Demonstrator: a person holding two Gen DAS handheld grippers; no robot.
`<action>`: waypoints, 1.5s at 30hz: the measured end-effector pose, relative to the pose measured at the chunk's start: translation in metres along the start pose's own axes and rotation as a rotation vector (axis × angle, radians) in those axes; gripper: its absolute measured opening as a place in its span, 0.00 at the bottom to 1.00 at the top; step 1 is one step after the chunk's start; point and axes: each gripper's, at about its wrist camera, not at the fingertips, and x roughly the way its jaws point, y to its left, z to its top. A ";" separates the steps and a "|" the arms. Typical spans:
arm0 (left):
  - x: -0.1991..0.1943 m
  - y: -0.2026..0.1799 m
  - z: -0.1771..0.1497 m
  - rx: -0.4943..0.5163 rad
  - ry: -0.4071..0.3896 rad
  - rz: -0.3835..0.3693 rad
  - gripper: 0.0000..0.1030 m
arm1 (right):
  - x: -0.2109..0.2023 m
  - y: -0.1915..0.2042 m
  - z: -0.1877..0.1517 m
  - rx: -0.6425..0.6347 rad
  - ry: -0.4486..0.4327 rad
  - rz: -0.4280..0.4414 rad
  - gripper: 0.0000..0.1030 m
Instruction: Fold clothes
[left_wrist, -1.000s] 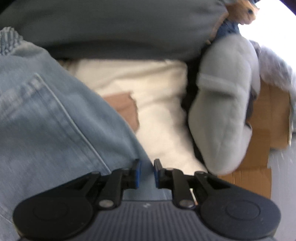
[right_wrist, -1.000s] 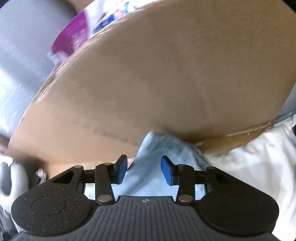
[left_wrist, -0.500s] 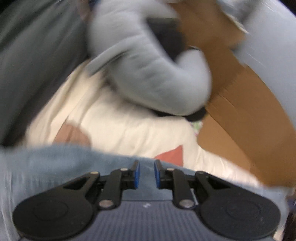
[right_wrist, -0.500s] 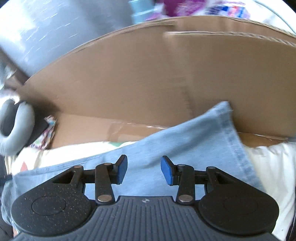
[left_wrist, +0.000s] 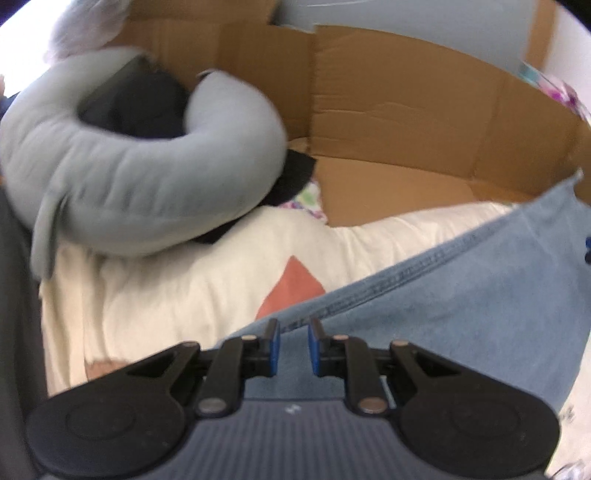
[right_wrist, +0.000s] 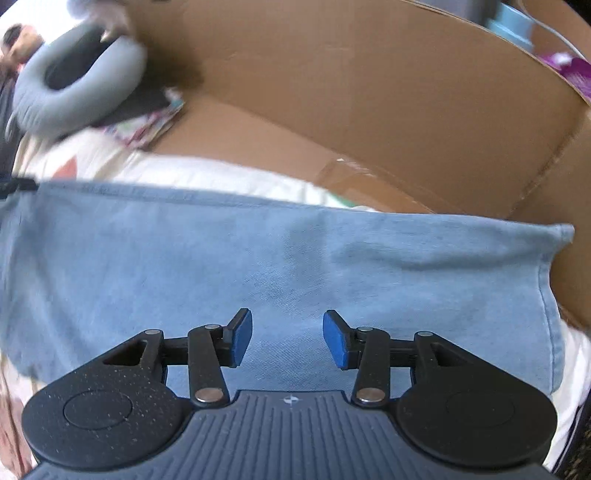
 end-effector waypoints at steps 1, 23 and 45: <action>0.002 -0.002 -0.001 0.011 -0.007 -0.006 0.16 | 0.001 0.002 0.001 -0.007 0.008 -0.008 0.50; 0.042 -0.063 0.000 0.409 0.086 0.029 0.20 | 0.050 -0.002 0.057 -0.404 -0.090 0.094 0.53; 0.069 -0.082 0.019 0.614 0.221 0.011 0.20 | 0.117 0.029 0.079 -0.795 -0.070 0.313 0.42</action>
